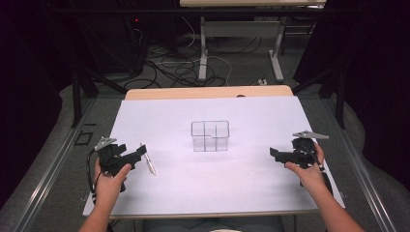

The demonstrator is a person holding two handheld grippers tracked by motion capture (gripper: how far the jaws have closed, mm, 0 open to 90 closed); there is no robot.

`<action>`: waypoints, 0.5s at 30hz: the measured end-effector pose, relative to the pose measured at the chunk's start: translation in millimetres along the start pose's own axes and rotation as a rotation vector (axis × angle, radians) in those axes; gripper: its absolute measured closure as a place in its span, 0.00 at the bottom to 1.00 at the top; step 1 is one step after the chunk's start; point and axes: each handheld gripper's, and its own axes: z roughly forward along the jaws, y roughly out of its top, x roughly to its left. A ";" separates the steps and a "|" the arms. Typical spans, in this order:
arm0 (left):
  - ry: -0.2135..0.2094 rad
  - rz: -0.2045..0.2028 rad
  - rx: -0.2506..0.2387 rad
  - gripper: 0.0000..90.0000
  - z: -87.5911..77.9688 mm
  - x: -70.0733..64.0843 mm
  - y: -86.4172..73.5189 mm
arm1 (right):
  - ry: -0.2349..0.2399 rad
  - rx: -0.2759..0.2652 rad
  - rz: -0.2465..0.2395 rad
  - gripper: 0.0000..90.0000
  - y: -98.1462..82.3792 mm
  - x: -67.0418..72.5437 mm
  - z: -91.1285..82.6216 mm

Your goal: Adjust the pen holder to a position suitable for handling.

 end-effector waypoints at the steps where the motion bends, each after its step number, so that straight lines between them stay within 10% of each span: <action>1: 0.000 -0.016 -0.001 0.13 0.5 -0.1 1.0 | -0.002 0.000 -0.002 0.00 0.1 -0.6 0.0; 15: 0.006 -0.065 -0.016 0.19 9.7 1.2 30.0 | -0.014 0.010 0.039 0.00 1.9 -0.8 5.7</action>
